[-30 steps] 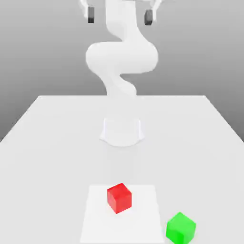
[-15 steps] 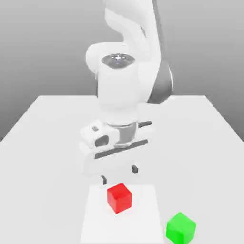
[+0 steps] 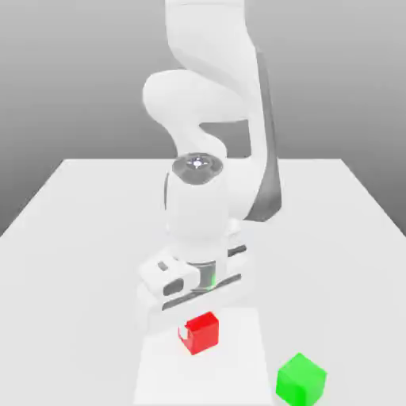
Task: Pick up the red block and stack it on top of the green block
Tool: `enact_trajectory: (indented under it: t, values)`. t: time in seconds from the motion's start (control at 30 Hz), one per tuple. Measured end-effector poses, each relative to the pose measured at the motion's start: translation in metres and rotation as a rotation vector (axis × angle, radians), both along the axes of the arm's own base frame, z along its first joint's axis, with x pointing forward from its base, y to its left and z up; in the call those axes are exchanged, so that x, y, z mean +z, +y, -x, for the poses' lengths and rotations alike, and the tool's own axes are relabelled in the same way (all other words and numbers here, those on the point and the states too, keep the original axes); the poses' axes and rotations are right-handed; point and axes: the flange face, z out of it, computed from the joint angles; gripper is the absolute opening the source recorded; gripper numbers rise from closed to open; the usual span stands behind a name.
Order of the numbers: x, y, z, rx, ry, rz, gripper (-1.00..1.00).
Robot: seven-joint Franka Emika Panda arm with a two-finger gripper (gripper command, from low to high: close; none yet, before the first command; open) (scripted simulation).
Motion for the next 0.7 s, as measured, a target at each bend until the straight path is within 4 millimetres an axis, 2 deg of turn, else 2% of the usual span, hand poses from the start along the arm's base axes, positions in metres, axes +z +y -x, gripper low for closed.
enact_trajectory:
  t: [0.1, 0.13, 0.43, 0.5, 0.6, 0.63, 0.7]
  values:
    - [0.028, 0.000, 0.001, -0.002, 0.000, -0.001, -1.00]
    - [0.035, 0.006, -0.003, 0.005, 0.000, 0.000, -1.00]
    - [0.071, 0.130, -0.081, 0.074, 0.000, 0.001, -1.00]
    - [0.062, 0.146, -0.089, 0.078, 0.000, -0.001, -1.00]
    - [0.024, 0.151, -0.091, 0.080, 0.000, -0.001, -1.00]
    - [0.015, 0.152, -0.090, 0.080, 0.000, -0.001, 1.00]
    - [0.015, 0.152, -0.090, 0.080, 0.000, -0.001, 1.00]
